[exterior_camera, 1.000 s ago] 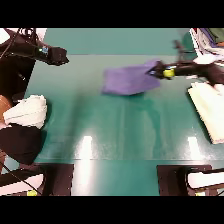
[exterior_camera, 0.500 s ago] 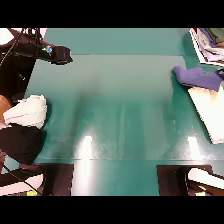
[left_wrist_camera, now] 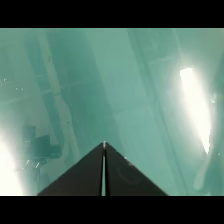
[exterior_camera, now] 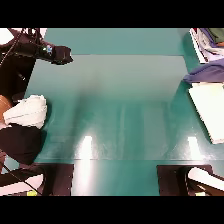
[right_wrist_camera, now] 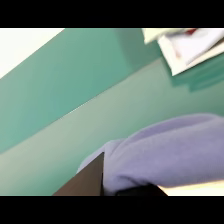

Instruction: Fold the shirts.

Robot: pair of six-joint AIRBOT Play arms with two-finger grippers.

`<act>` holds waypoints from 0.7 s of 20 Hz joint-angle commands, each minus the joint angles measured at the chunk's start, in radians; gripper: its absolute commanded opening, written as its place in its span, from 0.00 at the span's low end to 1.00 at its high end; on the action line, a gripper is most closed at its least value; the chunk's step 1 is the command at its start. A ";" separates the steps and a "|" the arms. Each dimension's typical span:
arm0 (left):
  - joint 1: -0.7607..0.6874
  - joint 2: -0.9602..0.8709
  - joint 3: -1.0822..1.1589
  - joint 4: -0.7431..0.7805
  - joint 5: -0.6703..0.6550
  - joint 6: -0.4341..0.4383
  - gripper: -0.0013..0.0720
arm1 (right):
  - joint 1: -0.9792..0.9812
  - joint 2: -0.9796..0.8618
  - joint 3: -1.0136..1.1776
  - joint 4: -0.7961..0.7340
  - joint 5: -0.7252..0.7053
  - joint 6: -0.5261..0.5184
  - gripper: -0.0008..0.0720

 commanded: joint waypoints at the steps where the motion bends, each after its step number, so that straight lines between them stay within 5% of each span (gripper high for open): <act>1: 0.000 0.000 0.000 0.000 -0.005 0.002 0.06 | -0.034 0.073 -0.011 -0.093 0.053 0.017 0.03; 6: 0.000 0.000 0.000 0.001 -0.006 0.003 0.06 | -0.171 0.238 -0.231 -0.103 0.151 0.017 0.03; 14: 0.000 0.000 0.000 0.000 -0.013 0.029 0.06 | -0.387 0.409 -0.544 -0.361 0.255 0.074 0.05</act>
